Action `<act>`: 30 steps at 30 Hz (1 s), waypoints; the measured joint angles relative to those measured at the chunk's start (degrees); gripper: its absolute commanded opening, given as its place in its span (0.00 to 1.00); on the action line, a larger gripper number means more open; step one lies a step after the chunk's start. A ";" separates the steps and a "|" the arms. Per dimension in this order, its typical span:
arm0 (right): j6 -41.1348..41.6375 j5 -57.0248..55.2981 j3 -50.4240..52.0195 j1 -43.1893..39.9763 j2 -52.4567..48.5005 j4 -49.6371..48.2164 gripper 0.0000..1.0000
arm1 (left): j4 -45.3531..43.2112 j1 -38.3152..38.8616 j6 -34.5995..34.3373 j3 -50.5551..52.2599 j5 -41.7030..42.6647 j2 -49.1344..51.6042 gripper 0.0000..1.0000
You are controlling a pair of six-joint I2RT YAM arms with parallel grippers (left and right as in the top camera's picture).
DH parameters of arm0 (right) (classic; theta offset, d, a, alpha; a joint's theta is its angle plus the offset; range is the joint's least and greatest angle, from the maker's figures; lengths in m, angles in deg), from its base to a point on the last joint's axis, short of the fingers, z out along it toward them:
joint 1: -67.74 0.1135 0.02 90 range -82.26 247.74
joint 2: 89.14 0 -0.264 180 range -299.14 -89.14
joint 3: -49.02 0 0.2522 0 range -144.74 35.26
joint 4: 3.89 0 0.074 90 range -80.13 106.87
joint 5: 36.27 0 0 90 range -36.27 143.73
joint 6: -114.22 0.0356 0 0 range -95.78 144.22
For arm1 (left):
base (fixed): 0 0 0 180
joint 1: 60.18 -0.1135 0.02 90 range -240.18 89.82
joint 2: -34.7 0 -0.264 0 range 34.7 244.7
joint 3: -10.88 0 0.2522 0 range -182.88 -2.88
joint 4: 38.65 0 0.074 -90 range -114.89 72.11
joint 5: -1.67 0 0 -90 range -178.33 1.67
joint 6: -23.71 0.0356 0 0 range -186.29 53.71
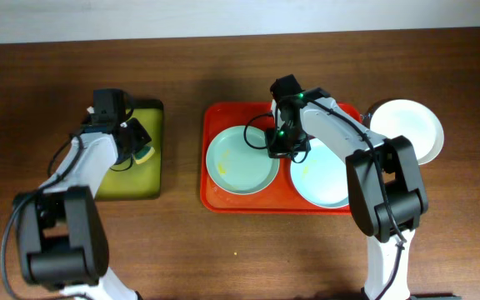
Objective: Clean dirty plates on tray and stack at the side
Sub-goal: 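Dip the sponge in water and bring it to the green plate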
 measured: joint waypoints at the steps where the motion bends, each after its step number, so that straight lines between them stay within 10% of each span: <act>1: 0.02 0.02 0.00 0.07 0.00 0.04 0.04 | -1.44 0.00 0.00 0.00 -0.07 1.77 0.00; 16: 0.07 0.02 0.00 0.15 0.00 -0.26 0.04 | 0.76 0.22 7.96 -1.75 -2.95 4.92 0.00; 21: 0.55 0.48 0.04 0.20 0.00 -0.87 0.04 | 6.60 0.00 9.29 -1.73 -3.54 -8.46 0.00; 30: 1.53 1.09 0.11 0.22 0.00 -1.07 0.05 | 15.43 2.73 9.75 -2.14 12.22 -17.14 0.00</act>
